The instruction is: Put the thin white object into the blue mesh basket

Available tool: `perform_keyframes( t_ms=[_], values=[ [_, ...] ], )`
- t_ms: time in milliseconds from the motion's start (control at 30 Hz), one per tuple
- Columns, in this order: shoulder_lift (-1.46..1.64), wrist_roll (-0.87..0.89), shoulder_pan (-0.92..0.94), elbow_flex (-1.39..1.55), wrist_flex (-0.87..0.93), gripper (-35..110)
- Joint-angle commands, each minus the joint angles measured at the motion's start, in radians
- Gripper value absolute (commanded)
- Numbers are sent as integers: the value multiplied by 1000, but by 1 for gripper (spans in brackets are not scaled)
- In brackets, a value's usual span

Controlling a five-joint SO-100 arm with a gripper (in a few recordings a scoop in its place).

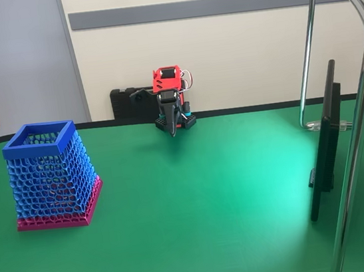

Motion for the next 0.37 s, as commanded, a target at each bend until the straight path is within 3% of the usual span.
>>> perform_keyframes(
  t_ms=[0,333],
  values=[
    [8,6,-8,8,6,1],
    [8,-8,-20,8,5,1]
  ],
)
